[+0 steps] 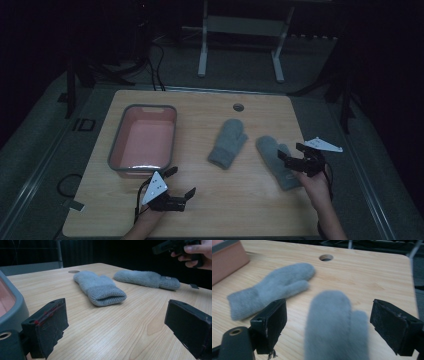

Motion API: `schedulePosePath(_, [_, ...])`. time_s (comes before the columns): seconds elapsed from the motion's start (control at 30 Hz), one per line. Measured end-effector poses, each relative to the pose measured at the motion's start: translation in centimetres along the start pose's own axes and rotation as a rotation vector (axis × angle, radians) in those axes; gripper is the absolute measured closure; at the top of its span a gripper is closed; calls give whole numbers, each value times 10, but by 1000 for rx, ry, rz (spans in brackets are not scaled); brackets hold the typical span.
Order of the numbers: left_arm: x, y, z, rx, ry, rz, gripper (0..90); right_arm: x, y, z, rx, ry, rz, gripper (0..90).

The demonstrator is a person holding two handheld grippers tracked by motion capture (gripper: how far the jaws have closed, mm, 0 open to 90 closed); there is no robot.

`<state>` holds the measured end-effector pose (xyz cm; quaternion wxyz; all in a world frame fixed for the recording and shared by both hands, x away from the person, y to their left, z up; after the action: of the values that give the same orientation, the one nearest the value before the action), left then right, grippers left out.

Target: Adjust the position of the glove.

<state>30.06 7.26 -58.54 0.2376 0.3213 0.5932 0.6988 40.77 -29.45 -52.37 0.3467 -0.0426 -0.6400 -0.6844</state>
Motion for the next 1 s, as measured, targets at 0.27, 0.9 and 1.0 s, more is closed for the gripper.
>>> schedulePosePath(0.27, [0,0,0,-2,-1,0,50,-23,24,25,63,41,5,146])
schedulePosePath(0.9, [0,0,0,-2,-6,-3,50,-104,39,81,158,133,109,214])
schedulePosePath(1.0, [0,0,-1,0,-9,-3,50,-117,36,88,166,145,141,221])
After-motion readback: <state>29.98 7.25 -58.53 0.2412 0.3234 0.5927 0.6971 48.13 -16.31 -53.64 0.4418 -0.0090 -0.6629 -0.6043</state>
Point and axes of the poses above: each handheld gripper's, and its own axes: x roughly backward along the jaws, y roughly out of its top, z roughly to its left, the point moved 8 cm from there along -x, roughly forward along the jaws, and after that the axes turned 8 degrees about -x, right-handed, at the moved point
